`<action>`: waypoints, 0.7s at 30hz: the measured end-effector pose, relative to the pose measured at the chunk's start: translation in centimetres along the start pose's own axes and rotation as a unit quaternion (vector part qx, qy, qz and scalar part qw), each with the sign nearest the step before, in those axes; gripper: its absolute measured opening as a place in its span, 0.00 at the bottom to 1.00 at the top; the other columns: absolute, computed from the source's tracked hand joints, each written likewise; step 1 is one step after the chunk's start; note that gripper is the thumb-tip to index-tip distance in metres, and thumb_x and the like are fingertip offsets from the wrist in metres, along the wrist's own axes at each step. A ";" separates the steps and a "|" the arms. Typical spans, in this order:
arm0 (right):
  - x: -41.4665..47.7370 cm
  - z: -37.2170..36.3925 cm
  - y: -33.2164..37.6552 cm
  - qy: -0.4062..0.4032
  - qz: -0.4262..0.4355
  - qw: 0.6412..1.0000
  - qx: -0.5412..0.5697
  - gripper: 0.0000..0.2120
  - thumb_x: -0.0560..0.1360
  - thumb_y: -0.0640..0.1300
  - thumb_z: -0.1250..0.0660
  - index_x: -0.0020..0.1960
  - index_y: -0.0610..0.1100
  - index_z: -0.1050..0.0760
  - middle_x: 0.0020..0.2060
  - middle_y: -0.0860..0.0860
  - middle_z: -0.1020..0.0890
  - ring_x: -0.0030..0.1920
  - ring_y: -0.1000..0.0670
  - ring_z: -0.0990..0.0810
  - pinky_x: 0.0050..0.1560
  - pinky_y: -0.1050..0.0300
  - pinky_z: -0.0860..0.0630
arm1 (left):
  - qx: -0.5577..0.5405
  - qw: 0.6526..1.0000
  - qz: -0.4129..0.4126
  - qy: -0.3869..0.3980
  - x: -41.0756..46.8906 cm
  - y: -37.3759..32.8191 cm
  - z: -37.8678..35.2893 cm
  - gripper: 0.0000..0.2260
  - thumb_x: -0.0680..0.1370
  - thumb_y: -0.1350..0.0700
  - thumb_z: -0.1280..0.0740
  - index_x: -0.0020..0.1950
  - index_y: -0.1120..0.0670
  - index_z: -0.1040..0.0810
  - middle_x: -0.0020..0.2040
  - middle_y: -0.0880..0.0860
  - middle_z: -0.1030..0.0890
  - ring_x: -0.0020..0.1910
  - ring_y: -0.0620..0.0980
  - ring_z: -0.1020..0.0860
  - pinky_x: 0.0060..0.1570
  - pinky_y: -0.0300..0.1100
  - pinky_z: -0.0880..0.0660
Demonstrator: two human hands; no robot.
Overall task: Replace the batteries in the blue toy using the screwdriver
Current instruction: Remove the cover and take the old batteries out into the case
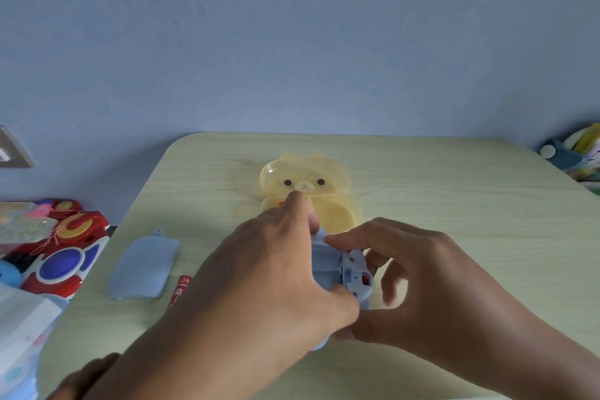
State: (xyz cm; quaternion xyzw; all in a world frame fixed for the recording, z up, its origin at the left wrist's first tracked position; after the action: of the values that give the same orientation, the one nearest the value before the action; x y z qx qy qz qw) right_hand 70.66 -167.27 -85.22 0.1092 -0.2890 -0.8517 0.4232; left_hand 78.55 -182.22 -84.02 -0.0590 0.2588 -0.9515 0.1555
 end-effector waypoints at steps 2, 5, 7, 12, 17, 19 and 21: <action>0.0 0.0 0.0 -0.005 0.005 1.000 -0.001 0.30 0.59 0.57 0.18 0.59 0.62 0.22 0.48 0.61 0.20 0.45 0.59 0.20 0.34 0.70 0.26 | 0.016 1.000 -0.002 0.001 0.2 -0.4 0.0 0.20 0.64 0.36 0.33 0.50 0.39 0.38 0.43 0.40 0.26 0.38 0.35 0.28 0.30 0.32 0.36; 0.0 0.0 -0.1 -0.012 0.008 1.000 0.000 0.29 0.58 0.57 0.19 0.58 0.61 0.21 0.47 0.62 0.20 0.43 0.62 0.20 0.35 0.73 0.28 | 0.021 1.000 -0.009 -0.007 0.4 -0.6 -0.3 0.22 0.67 0.37 0.32 0.52 0.41 0.39 0.44 0.40 0.29 0.39 0.35 0.30 0.30 0.31 0.37; 0.0 0.1 -0.1 -0.011 0.006 1.000 -0.002 0.29 0.58 0.57 0.20 0.58 0.61 0.21 0.47 0.62 0.20 0.43 0.63 0.21 0.37 0.73 0.28 | 0.017 1.000 -0.013 -0.016 0.5 -0.5 -0.7 0.23 0.68 0.38 0.31 0.53 0.43 0.40 0.45 0.39 0.29 0.40 0.35 0.30 0.32 0.30 0.36; 0.1 0.0 0.1 -0.004 0.006 1.000 -0.001 0.29 0.59 0.55 0.20 0.59 0.61 0.22 0.48 0.61 0.20 0.46 0.62 0.21 0.38 0.73 0.29 | 0.006 1.000 -0.009 -0.022 0.2 -0.5 -0.9 0.23 0.68 0.37 0.32 0.50 0.43 0.42 0.46 0.39 0.28 0.42 0.36 0.29 0.32 0.31 0.36; 0.0 0.1 0.3 0.000 0.002 1.000 -0.001 0.29 0.61 0.53 0.19 0.61 0.61 0.22 0.47 0.62 0.21 0.43 0.65 0.21 0.39 0.74 0.29 | 0.005 1.000 -0.008 -0.017 0.0 -0.7 -0.7 0.20 0.70 0.38 0.33 0.47 0.44 0.43 0.43 0.40 0.28 0.39 0.39 0.28 0.30 0.33 0.37; 0.0 0.1 0.4 0.003 0.003 1.000 -0.005 0.29 0.61 0.54 0.20 0.61 0.62 0.22 0.47 0.62 0.21 0.43 0.65 0.22 0.39 0.74 0.29 | 0.005 1.000 -0.005 -0.012 -0.2 -0.7 -0.6 0.18 0.71 0.39 0.34 0.46 0.43 0.43 0.44 0.40 0.28 0.39 0.39 0.28 0.29 0.33 0.37; 0.1 0.1 0.3 0.006 0.004 1.000 -0.006 0.29 0.61 0.54 0.20 0.61 0.62 0.22 0.48 0.63 0.21 0.43 0.65 0.22 0.40 0.74 0.29 | 0.000 1.000 -0.003 -0.008 -0.3 -0.7 -0.5 0.17 0.71 0.41 0.35 0.45 0.42 0.43 0.46 0.40 0.28 0.40 0.38 0.30 0.31 0.33 0.36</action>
State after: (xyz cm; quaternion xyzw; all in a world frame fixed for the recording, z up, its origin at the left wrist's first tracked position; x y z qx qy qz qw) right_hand 70.77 -167.46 -84.92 0.1104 -0.2823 -0.8510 0.4288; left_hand 78.54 -181.34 -84.09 -0.0675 0.2578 -0.9513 0.1548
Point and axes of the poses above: each hand's wrist, its own x-axis towards the middle knuckle, its own z-axis out of the back of the hand, y = z × x, the point moved 2 cm from there along x, towards the middle knuckle
